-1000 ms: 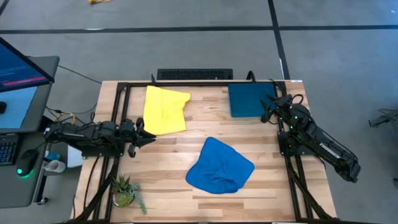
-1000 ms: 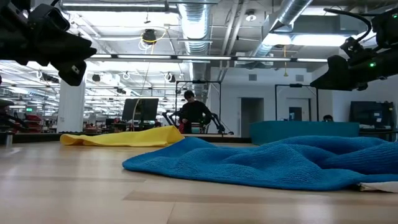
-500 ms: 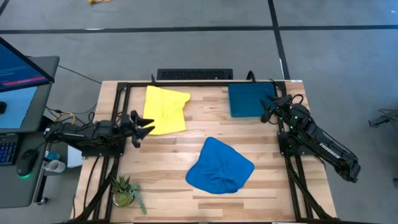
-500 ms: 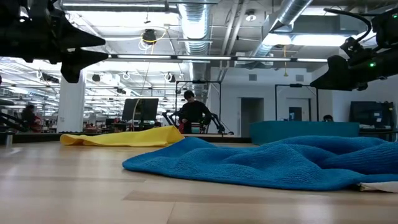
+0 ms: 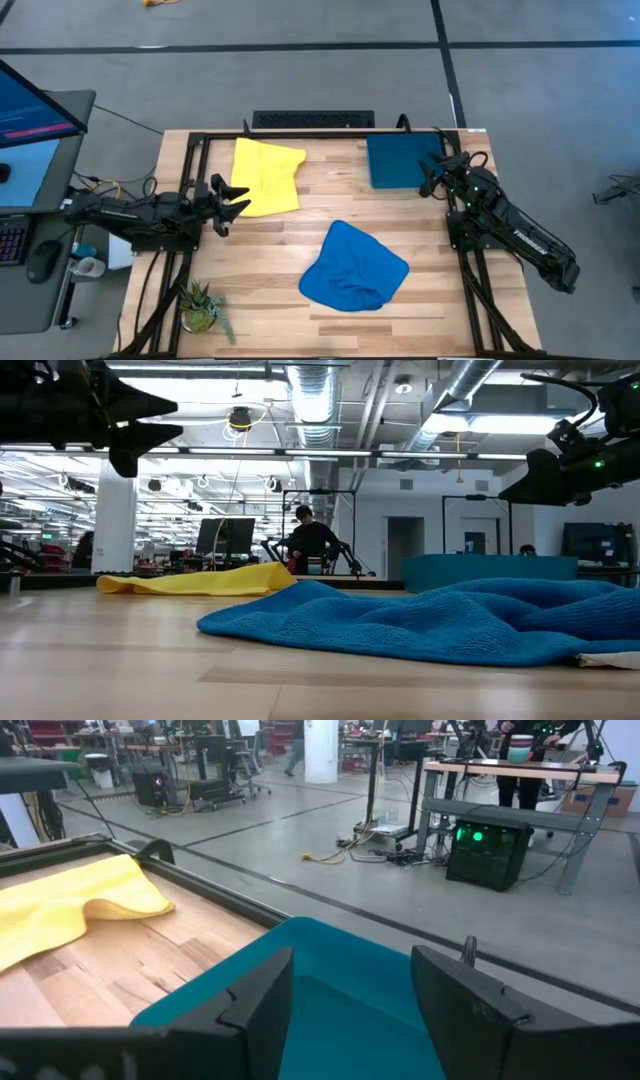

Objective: Roll microfiber towels into tight, uniform cylinder then place into a basket
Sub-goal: Roll the blue microfiber cloth

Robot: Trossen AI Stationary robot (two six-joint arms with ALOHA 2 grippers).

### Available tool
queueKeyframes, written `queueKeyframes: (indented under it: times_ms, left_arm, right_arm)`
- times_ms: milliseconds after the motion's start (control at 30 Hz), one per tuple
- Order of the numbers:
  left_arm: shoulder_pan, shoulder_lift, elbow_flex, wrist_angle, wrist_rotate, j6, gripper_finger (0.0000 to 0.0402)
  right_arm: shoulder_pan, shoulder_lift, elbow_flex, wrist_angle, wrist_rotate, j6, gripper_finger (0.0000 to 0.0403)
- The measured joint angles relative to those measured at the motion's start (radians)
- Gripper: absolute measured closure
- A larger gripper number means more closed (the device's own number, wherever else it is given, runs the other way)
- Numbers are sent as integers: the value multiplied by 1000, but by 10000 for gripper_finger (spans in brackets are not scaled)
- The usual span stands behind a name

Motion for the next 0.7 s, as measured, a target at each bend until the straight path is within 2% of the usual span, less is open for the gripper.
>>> queueKeyframes:
  times_ms: [133,433,700]
  left_arm:
    - [0,157,6,116,1,0,214]
    - [1,544,152,121,0,-11,214]
    - [2,793,280,125,-5,10,214]
  right_arm:
    - [0,0,0,0,0,0,178]
    - [0,0,0,0,0,0,178]
    - [0,0,0,0,0,0,178]
